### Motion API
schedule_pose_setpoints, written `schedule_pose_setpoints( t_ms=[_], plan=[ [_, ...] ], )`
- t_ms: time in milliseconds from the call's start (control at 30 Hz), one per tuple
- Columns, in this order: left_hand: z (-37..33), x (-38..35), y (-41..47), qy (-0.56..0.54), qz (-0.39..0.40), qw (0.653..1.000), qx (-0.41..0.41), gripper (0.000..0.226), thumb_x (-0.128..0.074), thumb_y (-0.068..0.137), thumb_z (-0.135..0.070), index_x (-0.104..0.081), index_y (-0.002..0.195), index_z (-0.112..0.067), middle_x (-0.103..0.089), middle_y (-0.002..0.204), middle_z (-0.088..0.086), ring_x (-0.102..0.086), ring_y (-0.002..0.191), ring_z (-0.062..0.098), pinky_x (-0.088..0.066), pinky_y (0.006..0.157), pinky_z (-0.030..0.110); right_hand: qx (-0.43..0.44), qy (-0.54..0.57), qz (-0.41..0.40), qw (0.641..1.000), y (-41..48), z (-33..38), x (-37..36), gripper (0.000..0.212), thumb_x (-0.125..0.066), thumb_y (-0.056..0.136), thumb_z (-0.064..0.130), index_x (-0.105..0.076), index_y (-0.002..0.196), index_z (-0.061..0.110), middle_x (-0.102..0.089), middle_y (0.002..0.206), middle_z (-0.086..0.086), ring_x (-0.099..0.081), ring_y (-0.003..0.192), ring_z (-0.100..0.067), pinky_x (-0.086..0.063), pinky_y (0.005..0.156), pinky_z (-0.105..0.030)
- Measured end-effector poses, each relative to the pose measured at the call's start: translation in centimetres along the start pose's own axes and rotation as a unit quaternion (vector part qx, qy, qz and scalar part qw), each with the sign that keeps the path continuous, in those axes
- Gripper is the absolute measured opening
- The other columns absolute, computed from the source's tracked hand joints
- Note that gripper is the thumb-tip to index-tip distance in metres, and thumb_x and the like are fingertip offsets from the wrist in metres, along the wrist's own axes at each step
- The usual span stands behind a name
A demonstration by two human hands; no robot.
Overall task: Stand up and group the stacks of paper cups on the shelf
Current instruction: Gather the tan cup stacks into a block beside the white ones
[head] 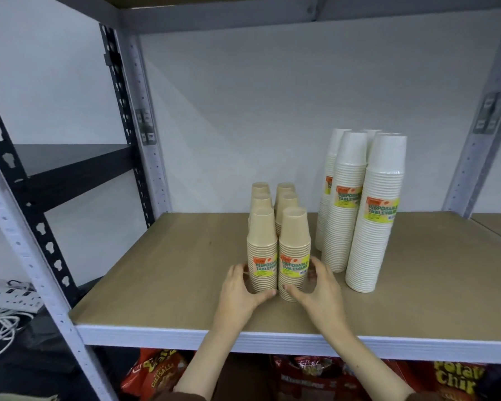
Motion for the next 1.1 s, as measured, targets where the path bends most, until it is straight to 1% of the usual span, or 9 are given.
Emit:
schedule_pose_setpoints(
  t_ms=[67, 167, 267, 333, 500, 567, 667, 833, 1100],
  plan=[
    [0.3, -0.1, 0.2, 0.008, 0.004, 1.0, 0.012, 0.07, -0.08, 0.065, -0.029, -0.046, 0.124, -0.01, -0.055, 0.118, 0.007, -0.054, 0.107, 0.02, -0.043, 0.089, 0.027, -0.015, -0.002, 0.007, 1.0, -0.2, -0.6, -0.3, 0.068, -0.077, 0.07, 0.019, -0.044, 0.129, 0.01, -0.054, 0.121, -0.009, -0.047, 0.097, -0.01, -0.037, 0.082, -0.02],
    [0.5, -0.2, 0.5, 0.004, 0.0, 1.0, 0.016, 0.071, -0.081, 0.064, -0.027, -0.047, 0.123, -0.009, -0.056, 0.117, 0.007, -0.056, 0.105, 0.02, -0.044, 0.087, 0.027, -0.024, -0.008, 0.007, 1.0, 0.1, -0.9, -0.5, 0.067, -0.077, 0.069, 0.018, -0.046, 0.127, 0.009, -0.055, 0.117, -0.009, -0.047, 0.094, -0.01, -0.037, 0.08, -0.02],
    [0.7, -0.3, 0.7, -0.004, -0.003, 1.0, 0.014, 0.07, -0.082, 0.063, -0.026, -0.048, 0.123, -0.009, -0.057, 0.117, 0.008, -0.057, 0.103, 0.02, -0.046, 0.086, 0.027, -0.03, -0.009, 0.003, 1.0, 0.4, -0.9, -0.5, 0.066, -0.078, 0.068, 0.017, -0.047, 0.125, 0.008, -0.056, 0.117, -0.011, -0.047, 0.093, -0.011, -0.038, 0.081, -0.02],
    [0.8, -0.4, 0.9, -0.005, -0.002, 1.0, 0.016, 0.07, -0.082, 0.063, -0.026, -0.049, 0.121, -0.008, -0.057, 0.117, 0.009, -0.058, 0.104, 0.021, -0.048, 0.089, 0.03, -0.035, -0.01, 0.003, 0.999, 0.5, -1.0, -0.7, 0.066, -0.078, 0.068, 0.017, -0.046, 0.125, 0.006, -0.056, 0.117, -0.012, -0.047, 0.094, -0.011, -0.038, 0.082, -0.021],
    [0.8, -0.6, 1.2, -0.003, 0.003, 1.0, 0.022, 0.071, -0.082, 0.063, -0.025, -0.048, 0.123, -0.008, -0.056, 0.119, 0.009, -0.057, 0.107, 0.023, -0.048, 0.092, 0.034, -0.045, -0.009, 0.002, 0.999, 0.9, -1.1, -0.8, 0.067, -0.078, 0.069, 0.015, -0.045, 0.126, 0.005, -0.056, 0.12, -0.014, -0.054, 0.105, -0.022, -0.038, 0.083, -0.02],
    [0.8, -0.7, 1.3, 0.001, 0.005, 1.0, 0.026, 0.07, -0.082, 0.063, -0.026, -0.048, 0.122, -0.008, -0.056, 0.119, 0.009, -0.056, 0.108, 0.023, -0.048, 0.093, 0.036, -0.047, -0.008, 0.003, 0.999, 1.1, -1.2, -0.9, 0.067, -0.077, 0.069, 0.015, -0.045, 0.127, 0.005, -0.056, 0.12, -0.014, -0.055, 0.107, -0.023, -0.039, 0.083, -0.021],
    [0.8, -0.7, 1.5, 0.002, 0.006, 1.0, 0.027, 0.068, -0.082, 0.063, -0.025, -0.048, 0.12, -0.008, -0.056, 0.118, 0.011, -0.056, 0.108, 0.025, -0.048, 0.093, 0.038, -0.046, -0.014, 0.004, 0.999, 1.3, -1.3, -1.0, 0.067, -0.077, 0.068, 0.015, -0.045, 0.127, 0.005, -0.056, 0.119, -0.015, -0.054, 0.108, -0.025, -0.043, 0.089, -0.028],
    [0.8, -0.7, 1.6, 0.006, 0.005, 1.0, 0.024, 0.068, -0.081, 0.064, -0.024, -0.048, 0.121, -0.007, -0.055, 0.117, 0.011, -0.056, 0.107, 0.024, -0.047, 0.091, 0.034, -0.047, -0.018, 0.007, 0.999, 1.5, -1.4, -1.1, 0.067, -0.077, 0.069, 0.015, -0.045, 0.128, 0.006, -0.056, 0.12, -0.015, -0.054, 0.109, -0.027, -0.045, 0.094, -0.034],
    [0.7, -0.8, 1.5, 0.008, 0.005, 1.0, 0.024, 0.069, -0.079, 0.067, -0.026, -0.046, 0.124, -0.007, -0.054, 0.119, 0.01, -0.055, 0.108, 0.023, -0.046, 0.089, 0.032, -0.047, -0.018, 0.015, 0.999, 1.5, -1.4, -1.3, 0.068, -0.075, 0.071, 0.017, -0.043, 0.13, 0.006, -0.053, 0.122, -0.014, -0.052, 0.111, -0.025, -0.043, 0.094, -0.032]
  ],
)
Point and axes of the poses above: each hand's wrist, its own y-axis towards the middle knuckle, its own x-axis out of the back of the hand, z = x × y, the point moved 6 cm from there along y, towards the middle knuckle
